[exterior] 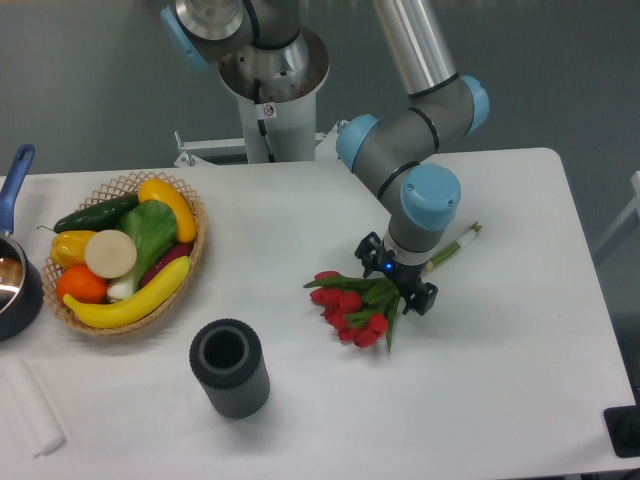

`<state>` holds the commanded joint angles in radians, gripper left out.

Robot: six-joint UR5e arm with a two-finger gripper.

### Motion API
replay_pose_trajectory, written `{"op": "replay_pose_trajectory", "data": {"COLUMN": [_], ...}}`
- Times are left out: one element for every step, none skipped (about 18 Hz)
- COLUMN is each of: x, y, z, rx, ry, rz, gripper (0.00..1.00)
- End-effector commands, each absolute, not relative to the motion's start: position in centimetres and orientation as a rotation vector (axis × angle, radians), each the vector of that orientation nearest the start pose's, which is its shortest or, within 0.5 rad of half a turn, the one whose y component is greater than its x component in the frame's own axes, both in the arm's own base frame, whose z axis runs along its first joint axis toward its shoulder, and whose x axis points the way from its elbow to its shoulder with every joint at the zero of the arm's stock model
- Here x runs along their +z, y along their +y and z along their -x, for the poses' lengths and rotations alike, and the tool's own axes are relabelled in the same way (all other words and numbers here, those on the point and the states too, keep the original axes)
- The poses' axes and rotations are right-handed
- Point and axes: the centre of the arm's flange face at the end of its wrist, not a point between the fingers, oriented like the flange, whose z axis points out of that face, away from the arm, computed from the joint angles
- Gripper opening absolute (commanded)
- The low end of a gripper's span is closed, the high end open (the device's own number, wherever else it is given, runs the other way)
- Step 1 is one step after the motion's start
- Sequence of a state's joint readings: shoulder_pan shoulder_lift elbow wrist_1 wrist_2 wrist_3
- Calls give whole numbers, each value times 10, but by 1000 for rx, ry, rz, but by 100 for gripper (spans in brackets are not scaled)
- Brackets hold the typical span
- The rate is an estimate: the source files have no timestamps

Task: Pick up the flowers from the table
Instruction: 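Lower the gripper around the tulip stems near the twine and close it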

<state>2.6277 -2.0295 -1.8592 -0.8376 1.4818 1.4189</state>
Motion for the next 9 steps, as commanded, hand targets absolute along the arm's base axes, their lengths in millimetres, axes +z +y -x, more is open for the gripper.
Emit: {"op": "replay_pose_trajectory", "data": {"x": [177,177,177,177,177,178,177,179,182], "y": [407,407,407,407,407,407,406,406,407], "z": [430,430,430,430,430,430,429,430,431], "rx": [-65,-65,-62,-62,-62,-59,-62,-56,-46], "ry": [552,553,555,555,555,555,555,553,555], "rz": [3011,3011,3010,3010,3010,3011,3012,3013,3008], "gripper": [73,66,65,62,58,51,42,40,40]}}
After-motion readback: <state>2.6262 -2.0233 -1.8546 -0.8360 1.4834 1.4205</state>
